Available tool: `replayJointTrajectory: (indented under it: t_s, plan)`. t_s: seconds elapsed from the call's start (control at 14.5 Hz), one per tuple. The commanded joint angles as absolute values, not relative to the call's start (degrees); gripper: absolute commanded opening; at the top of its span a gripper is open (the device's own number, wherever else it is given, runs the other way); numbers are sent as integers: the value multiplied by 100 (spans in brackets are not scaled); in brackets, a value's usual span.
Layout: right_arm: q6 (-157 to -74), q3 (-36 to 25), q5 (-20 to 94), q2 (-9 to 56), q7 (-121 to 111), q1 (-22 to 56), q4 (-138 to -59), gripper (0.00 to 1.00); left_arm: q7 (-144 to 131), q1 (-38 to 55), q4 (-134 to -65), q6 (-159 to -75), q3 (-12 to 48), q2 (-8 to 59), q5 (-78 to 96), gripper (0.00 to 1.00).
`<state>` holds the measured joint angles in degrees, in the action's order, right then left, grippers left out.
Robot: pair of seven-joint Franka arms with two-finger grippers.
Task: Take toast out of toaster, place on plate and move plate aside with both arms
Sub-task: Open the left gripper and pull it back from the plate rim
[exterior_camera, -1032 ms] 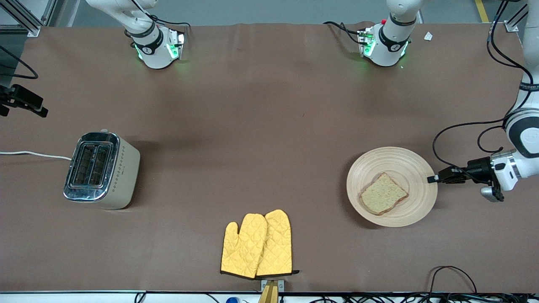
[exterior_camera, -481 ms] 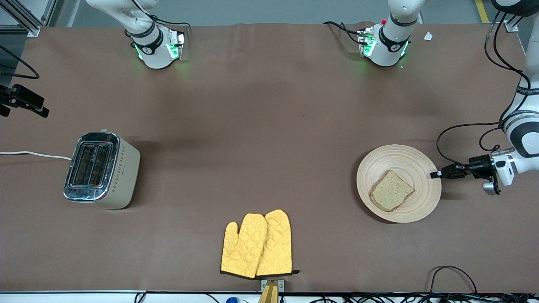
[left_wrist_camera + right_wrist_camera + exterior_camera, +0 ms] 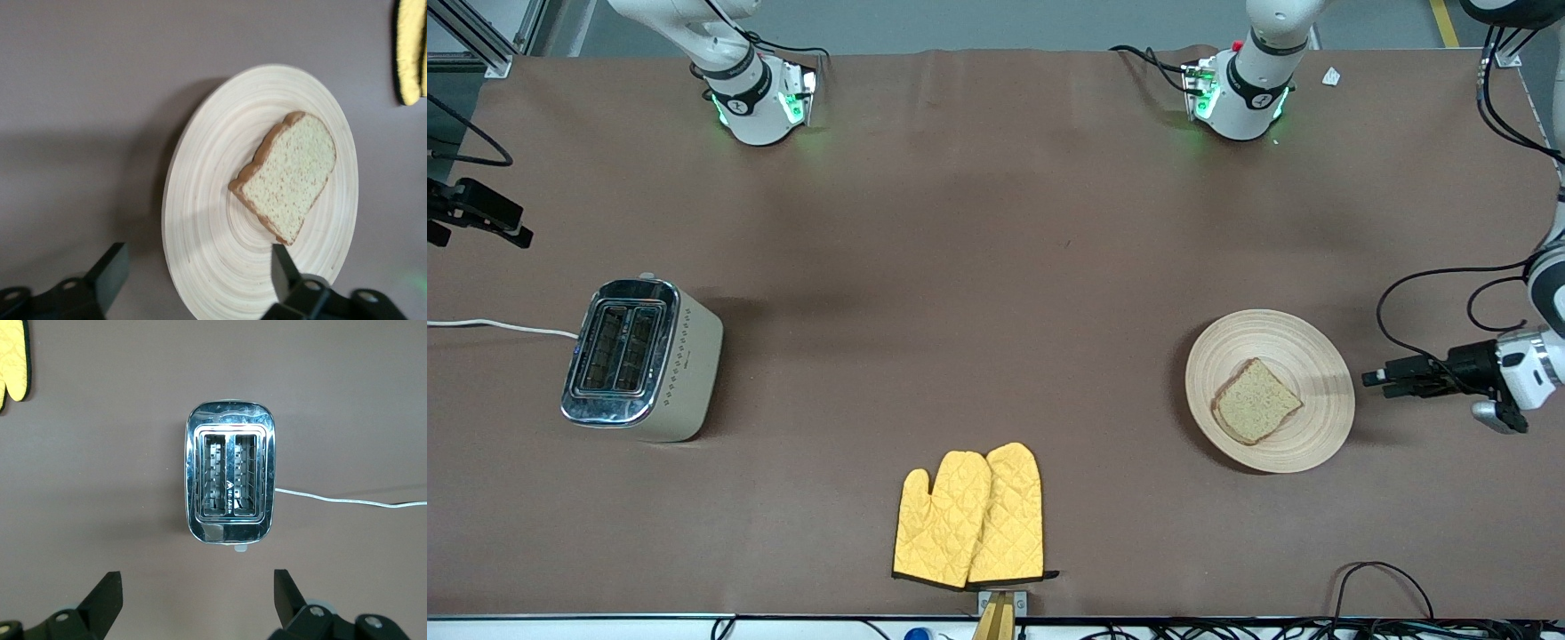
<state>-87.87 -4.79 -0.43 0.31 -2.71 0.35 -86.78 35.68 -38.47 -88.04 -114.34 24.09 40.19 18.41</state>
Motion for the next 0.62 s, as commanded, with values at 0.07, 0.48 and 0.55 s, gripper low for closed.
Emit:
replayJointTrajectory:
  t_s: [0.07,0.48,0.55]
  plan:
    - [-8780,-501,-105,-88,-176,88,-8771,100,2657,-3534,-8710,-11233,2592,3421,978,100]
    - [-8763,-501,-105,-88,-176,88,-8771,100,496,-3252,-8613,-10285,3364,2419,-25,100]
    - [-8763,-501,-105,-88,-176,88,-8771,100,214,-3252,-8622,-10074,3523,2260,-70,100]
